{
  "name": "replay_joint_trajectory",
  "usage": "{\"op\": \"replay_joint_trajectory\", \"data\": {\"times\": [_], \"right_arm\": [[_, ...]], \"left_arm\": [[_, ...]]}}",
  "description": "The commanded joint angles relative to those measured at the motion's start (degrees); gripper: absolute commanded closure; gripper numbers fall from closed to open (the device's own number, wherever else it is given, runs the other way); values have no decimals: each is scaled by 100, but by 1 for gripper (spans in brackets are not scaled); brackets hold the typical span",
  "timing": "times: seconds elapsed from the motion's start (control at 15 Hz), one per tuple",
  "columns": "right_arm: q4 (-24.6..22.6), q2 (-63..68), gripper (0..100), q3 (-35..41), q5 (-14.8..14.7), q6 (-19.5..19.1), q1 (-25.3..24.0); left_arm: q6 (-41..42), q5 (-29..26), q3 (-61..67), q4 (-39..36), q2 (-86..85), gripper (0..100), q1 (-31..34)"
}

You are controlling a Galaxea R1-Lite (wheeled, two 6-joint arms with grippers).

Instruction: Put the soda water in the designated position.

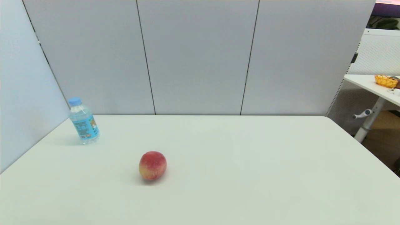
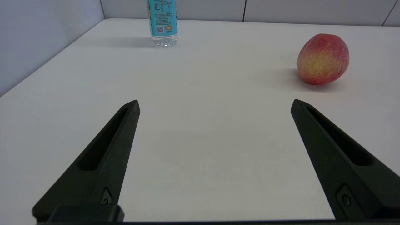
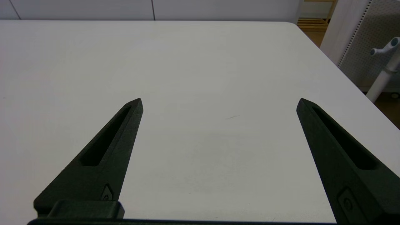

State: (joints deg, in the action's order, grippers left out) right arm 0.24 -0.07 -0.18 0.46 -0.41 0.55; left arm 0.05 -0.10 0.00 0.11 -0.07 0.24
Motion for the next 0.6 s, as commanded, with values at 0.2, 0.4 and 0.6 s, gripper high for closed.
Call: {"op": "replay_joint_trajectory", "data": {"times": [0.2, 0.4, 0.6], "right_arm": [[2, -1, 0, 1, 6, -2, 7], [2, -1, 0, 1, -2, -2, 7], [2, -1, 0, 1, -2, -2, 7]], "left_arm": [[-58, 36, 0, -2, 7, 0, 2], [-14, 27, -237, 33, 315, 0, 11], [13, 36, -1257, 33, 1853, 0, 151]]}}
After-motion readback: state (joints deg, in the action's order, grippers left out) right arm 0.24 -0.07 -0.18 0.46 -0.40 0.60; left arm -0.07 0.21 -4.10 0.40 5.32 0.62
